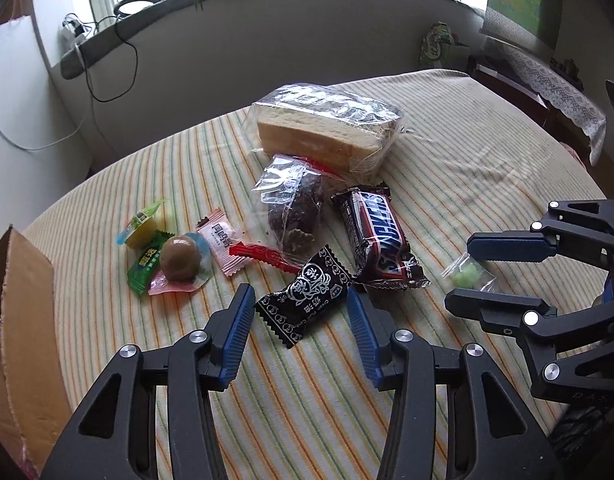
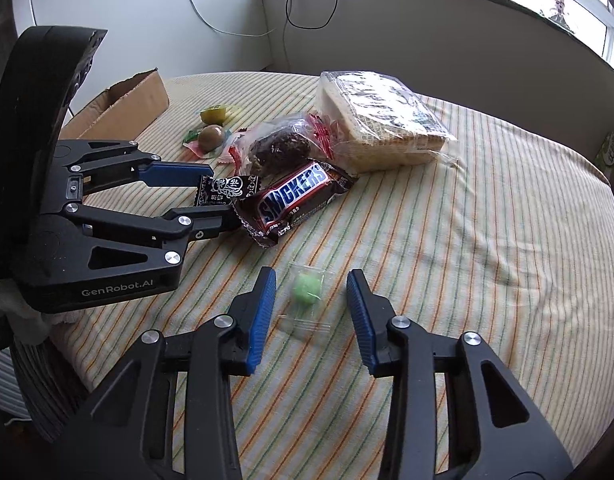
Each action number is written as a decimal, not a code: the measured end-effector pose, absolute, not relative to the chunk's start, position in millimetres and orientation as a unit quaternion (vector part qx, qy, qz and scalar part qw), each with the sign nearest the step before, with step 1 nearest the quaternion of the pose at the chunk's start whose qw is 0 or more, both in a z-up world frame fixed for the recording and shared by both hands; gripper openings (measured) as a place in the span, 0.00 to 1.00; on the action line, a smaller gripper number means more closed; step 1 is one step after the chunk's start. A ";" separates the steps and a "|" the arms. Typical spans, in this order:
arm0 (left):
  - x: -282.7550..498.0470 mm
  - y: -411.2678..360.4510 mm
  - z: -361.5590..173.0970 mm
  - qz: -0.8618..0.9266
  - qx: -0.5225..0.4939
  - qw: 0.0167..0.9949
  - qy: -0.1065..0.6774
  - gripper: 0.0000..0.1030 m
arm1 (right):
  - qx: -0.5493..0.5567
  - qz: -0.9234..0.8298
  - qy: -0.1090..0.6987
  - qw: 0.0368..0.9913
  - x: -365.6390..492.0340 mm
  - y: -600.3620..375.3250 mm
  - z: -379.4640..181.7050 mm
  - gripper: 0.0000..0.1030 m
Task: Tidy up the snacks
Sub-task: 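Grasp the black wrapper with the left gripper while the right gripper grasps the small clear green candy, then carry the black wrapper and green candy over the box and release them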
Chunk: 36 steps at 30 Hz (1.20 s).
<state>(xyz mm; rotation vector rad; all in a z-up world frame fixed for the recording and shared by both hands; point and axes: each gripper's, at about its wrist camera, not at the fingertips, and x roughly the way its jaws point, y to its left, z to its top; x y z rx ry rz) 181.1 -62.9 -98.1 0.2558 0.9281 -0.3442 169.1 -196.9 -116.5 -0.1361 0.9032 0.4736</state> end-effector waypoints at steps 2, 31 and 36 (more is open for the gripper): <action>179.5 -64.9 -98.8 -0.169 0.124 0.872 0.443 0.38 | -0.071 0.226 0.431 0.871 168.2 -194.9 -116.9 0.31; 182.5 -83.5 -101.2 -0.182 0.101 0.870 0.447 0.27 | -0.043 0.214 0.418 0.882 154.3 -213.4 -105.3 0.21; 171.5 -92.3 -100.7 -0.178 0.121 0.875 0.434 0.09 | -0.037 0.212 0.416 0.884 152.1 -217.8 -105.4 0.21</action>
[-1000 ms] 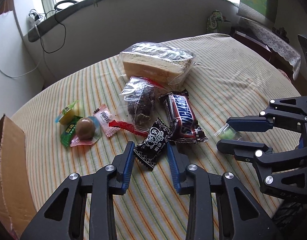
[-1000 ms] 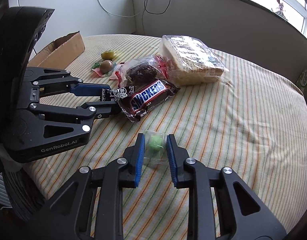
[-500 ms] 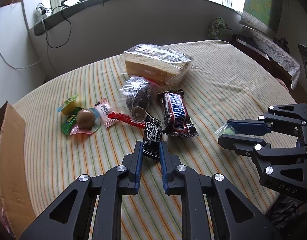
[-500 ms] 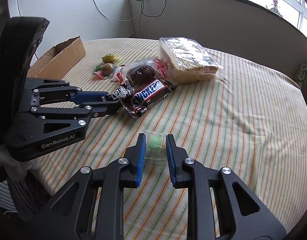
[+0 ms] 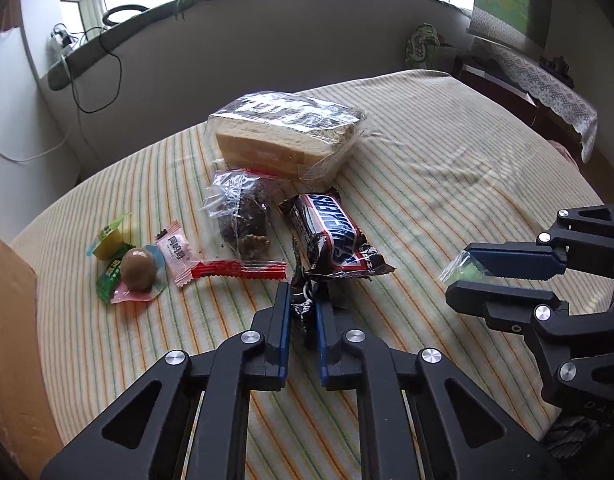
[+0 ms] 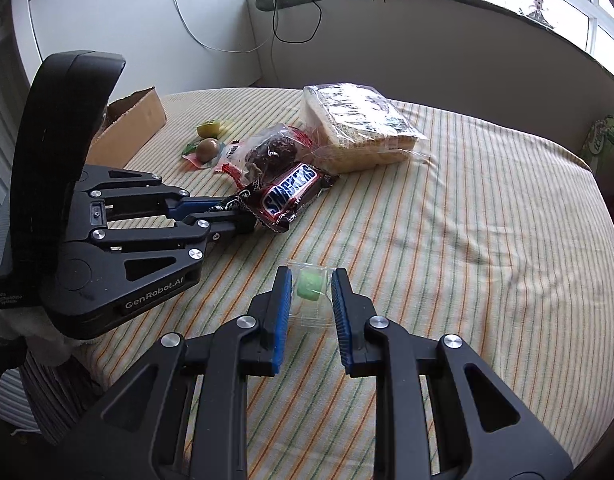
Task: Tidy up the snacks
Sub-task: 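Carry the black wrapper and green candy over the box and release them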
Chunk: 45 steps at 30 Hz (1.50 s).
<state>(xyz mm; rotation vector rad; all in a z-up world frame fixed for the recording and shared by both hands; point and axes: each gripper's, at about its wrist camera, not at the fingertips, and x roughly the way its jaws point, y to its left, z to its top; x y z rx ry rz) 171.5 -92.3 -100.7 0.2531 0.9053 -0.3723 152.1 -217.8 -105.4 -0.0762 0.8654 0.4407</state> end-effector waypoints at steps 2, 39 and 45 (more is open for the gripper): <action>169.8 -90.4 -99.4 -0.178 0.108 0.875 0.437 0.09 | -0.033 0.212 0.415 0.884 151.2 -218.0 -105.6 0.21; 90.6 104.2 -27.6 -0.056 -0.070 0.935 0.343 0.09 | -0.091 0.340 0.330 0.876 142.7 -36.2 -28.4 0.21; 79.5 131.5 -33.4 -0.033 -0.077 0.937 0.340 0.09 | -0.105 0.362 0.329 0.866 149.0 11.8 -27.0 0.21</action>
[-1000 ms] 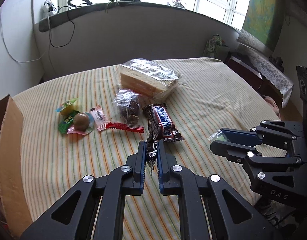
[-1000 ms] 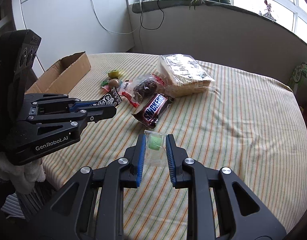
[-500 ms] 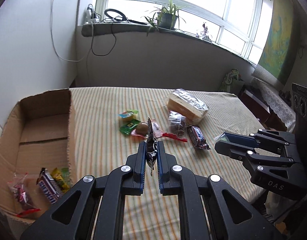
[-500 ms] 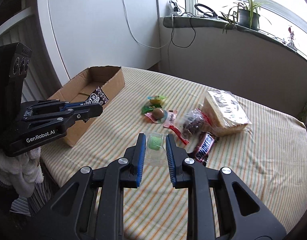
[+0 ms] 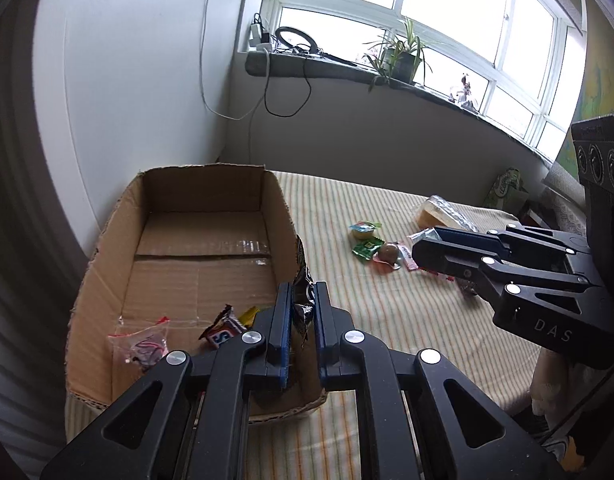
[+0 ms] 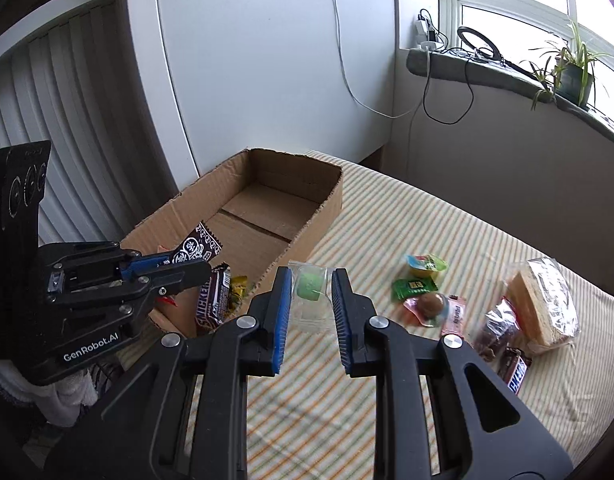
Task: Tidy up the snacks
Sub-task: 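Carry the black wrapper and green candy over the box and release them, then move both open grippers back over the snacks on the table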
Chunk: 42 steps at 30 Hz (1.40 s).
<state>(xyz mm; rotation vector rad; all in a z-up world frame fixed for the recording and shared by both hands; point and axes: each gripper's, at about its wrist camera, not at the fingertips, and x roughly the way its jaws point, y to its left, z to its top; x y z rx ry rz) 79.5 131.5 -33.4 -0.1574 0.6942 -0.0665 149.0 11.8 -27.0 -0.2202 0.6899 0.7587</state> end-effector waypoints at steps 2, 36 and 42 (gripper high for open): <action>76.3 139.7 -35.2 -0.025 -0.081 0.938 0.337 0.09 | -0.110 0.367 0.331 0.862 152.4 25.8 -29.0 0.21; 60.8 175.8 -34.1 0.029 -0.096 0.944 0.316 0.22 | -0.095 0.364 0.328 0.867 161.9 25.0 -26.7 0.62; 60.2 163.1 -25.7 0.020 -0.093 0.947 0.308 0.23 | -0.060 0.335 0.335 0.879 168.0 -34.2 -21.0 0.63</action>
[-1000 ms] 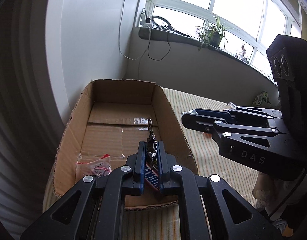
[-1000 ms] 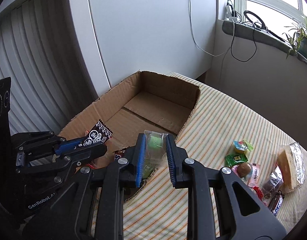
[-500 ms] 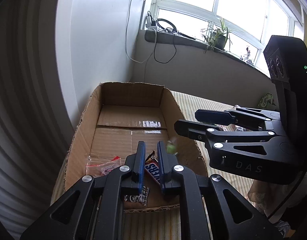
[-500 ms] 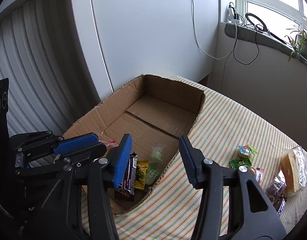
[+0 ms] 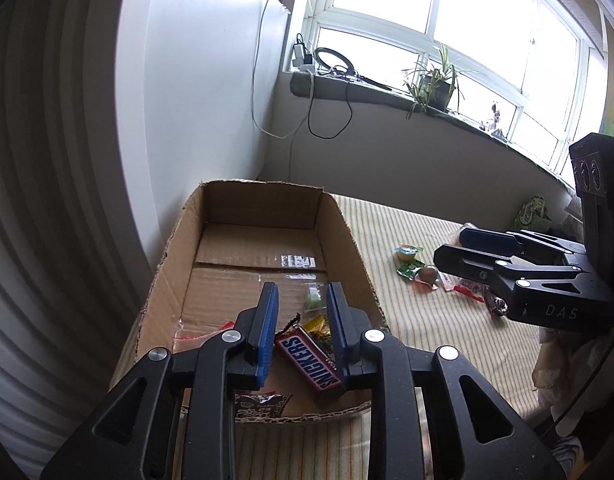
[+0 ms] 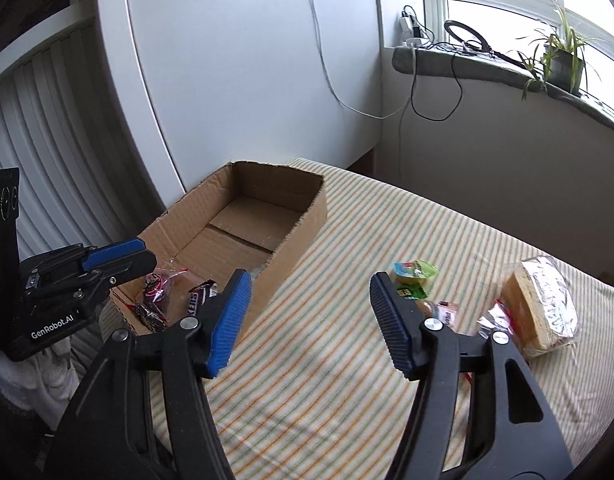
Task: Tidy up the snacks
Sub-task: 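Move both open grippers back over the snacks on the table, then grasp the brown round candy with the left gripper while the right gripper grasps the Snickers bar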
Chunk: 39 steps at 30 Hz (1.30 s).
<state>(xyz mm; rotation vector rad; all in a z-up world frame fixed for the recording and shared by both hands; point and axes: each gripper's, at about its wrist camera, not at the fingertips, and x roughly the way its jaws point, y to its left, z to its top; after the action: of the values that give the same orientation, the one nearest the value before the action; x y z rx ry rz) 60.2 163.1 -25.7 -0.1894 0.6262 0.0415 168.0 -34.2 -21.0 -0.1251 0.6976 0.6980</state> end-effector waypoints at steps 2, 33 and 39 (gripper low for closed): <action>62.5 156.5 -23.9 0.013 -0.096 0.947 0.306 0.23 | -0.049 0.321 0.336 0.884 169.2 -56.4 -20.5 0.63; 173.6 20.0 -68.8 -0.080 -0.087 0.915 0.385 0.30 | -0.005 0.196 0.436 0.878 224.6 -186.9 -109.1 0.56; 199.1 5.2 -80.3 -0.073 -0.055 0.913 0.397 0.30 | -0.008 0.201 0.438 0.876 230.8 -184.7 -113.3 0.56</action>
<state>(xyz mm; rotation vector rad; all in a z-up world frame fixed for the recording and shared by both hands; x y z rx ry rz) 199.1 5.2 -80.3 -0.1138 0.8177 -0.1510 230.8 -184.7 -113.3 -0.0177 0.9135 0.4203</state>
